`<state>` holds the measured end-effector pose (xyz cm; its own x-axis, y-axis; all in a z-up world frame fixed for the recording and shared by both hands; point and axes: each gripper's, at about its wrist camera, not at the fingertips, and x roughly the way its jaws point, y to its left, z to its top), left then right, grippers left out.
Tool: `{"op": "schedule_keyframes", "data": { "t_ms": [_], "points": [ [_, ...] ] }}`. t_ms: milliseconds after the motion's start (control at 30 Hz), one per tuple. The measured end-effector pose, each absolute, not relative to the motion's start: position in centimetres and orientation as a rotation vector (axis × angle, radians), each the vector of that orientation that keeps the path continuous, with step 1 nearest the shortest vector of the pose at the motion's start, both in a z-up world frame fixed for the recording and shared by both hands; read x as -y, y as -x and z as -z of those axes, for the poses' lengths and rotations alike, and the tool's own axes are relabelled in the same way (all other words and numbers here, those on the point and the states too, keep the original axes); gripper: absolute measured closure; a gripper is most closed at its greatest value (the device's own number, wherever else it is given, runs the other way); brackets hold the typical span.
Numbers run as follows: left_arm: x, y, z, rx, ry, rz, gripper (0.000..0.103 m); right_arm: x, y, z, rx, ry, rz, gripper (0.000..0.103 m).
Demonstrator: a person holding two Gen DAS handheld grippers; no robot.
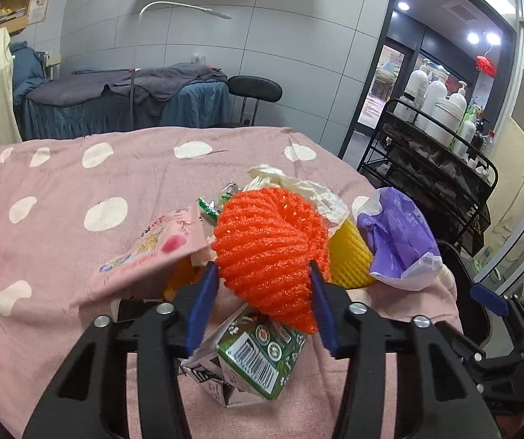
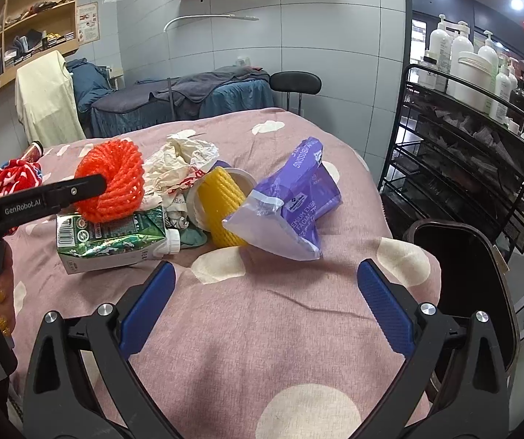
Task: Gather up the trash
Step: 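Grasp the orange mesh net with left tool while right tool grasps the purple bag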
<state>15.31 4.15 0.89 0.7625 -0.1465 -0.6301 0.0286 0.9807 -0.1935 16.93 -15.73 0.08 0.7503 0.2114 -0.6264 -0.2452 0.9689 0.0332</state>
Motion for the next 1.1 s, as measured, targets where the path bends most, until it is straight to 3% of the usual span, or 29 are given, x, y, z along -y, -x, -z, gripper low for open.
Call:
{"op": "schedule_keyframes", "data": {
  "t_ms": [67,133,567,700,867,1100],
  "points": [
    [-4.1,-15.3,-0.8,-0.701,0.177,0.098,0.073,15.7,-17.4,-0.1,-0.683,0.051,-0.244,0.005],
    [-4.1,-15.2,-0.8,-0.697,0.181,0.099,0.081,15.7,-18.0,-0.2,-0.686,0.043,-0.241,0.005],
    [-4.2,-12.2,-2.7,-0.578,0.184,0.108,0.085,15.2,-23.3,-0.8,-0.726,-0.046,-0.180,0.008],
    [-3.5,-11.3,-2.8,-0.567,0.183,0.136,0.085,15.6,-24.3,0.3,-0.762,-0.079,-0.158,0.029],
    [-2.7,-10.7,-2.5,-0.571,0.191,0.170,0.085,16.6,-24.0,1.5,-0.789,-0.114,-0.163,0.069],
    [-1.2,-10.2,-1.6,-0.592,0.189,0.215,0.085,17.6,-21.8,1.5,-0.746,-0.098,-0.172,0.084]
  ]
}}
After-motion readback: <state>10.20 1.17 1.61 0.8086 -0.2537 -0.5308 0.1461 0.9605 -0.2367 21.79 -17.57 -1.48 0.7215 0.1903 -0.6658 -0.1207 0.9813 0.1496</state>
